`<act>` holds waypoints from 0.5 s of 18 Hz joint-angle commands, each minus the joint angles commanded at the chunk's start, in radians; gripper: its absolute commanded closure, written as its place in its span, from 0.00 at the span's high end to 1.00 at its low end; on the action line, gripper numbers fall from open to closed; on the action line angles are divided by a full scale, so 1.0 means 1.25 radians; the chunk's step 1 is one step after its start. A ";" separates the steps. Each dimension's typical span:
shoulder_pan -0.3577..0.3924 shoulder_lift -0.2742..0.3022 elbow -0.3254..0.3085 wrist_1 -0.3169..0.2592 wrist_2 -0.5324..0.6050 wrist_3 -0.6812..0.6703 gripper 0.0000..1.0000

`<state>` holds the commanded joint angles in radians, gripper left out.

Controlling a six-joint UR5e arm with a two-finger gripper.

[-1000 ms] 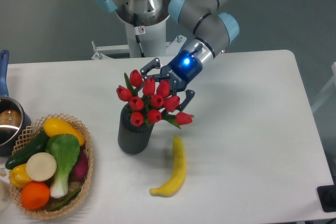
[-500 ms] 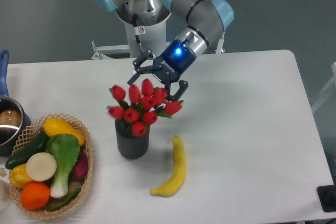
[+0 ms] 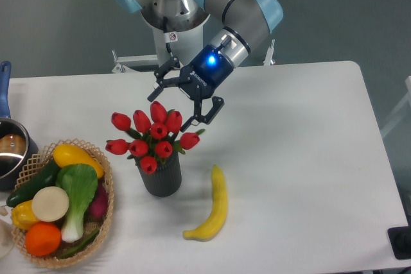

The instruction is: Insert the flowers into the vase

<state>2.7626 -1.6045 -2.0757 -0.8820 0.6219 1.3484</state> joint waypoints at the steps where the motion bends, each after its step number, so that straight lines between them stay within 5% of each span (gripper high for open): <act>1: 0.011 -0.002 0.020 0.002 0.049 0.000 1.00; 4: 0.031 -0.024 0.090 0.006 0.161 0.002 1.00; 9: 0.014 -0.163 0.269 0.000 0.454 0.029 1.00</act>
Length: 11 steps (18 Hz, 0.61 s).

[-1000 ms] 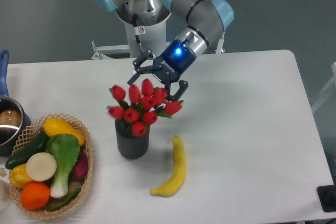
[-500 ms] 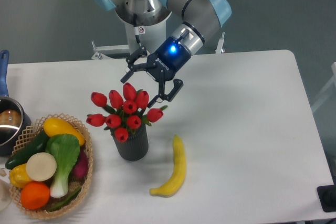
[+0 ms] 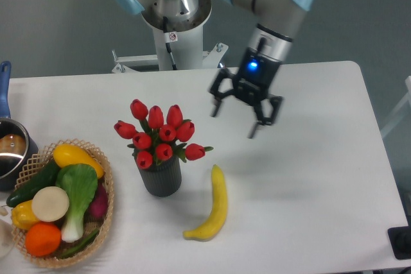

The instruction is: Insert the flowers into the vase

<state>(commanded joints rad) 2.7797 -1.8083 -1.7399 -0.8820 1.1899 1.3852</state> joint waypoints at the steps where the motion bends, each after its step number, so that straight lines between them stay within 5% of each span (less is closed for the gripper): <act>1: -0.007 -0.012 0.019 -0.001 0.022 -0.001 1.00; 11: -0.010 -0.084 0.076 -0.012 0.193 -0.001 1.00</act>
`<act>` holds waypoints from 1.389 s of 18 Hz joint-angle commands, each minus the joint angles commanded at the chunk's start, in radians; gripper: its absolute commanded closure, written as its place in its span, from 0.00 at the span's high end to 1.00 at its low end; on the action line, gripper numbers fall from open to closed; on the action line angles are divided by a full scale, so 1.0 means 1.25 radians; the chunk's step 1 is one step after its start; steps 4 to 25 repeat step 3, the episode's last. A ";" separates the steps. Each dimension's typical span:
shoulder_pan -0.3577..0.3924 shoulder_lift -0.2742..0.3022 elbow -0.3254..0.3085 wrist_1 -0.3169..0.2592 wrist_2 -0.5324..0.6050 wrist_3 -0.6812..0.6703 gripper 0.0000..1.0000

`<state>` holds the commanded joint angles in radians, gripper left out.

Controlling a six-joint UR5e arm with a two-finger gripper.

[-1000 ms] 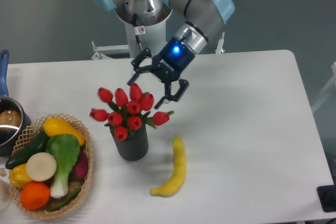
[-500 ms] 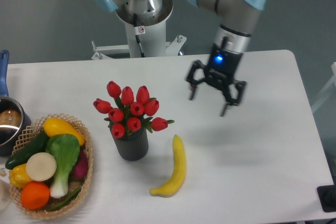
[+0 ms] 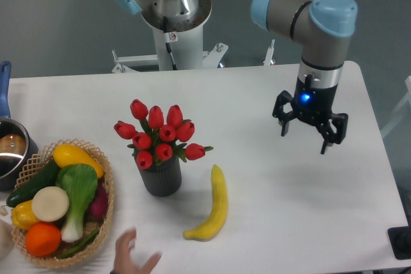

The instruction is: Insert the flowers into the vase

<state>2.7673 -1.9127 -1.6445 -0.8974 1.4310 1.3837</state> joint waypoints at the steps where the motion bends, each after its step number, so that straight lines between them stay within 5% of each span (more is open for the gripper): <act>1: 0.000 -0.012 0.009 -0.001 0.020 0.002 1.00; 3: 0.000 -0.034 0.037 -0.013 0.056 0.002 1.00; 25: 0.000 -0.034 0.037 -0.013 0.056 0.002 1.00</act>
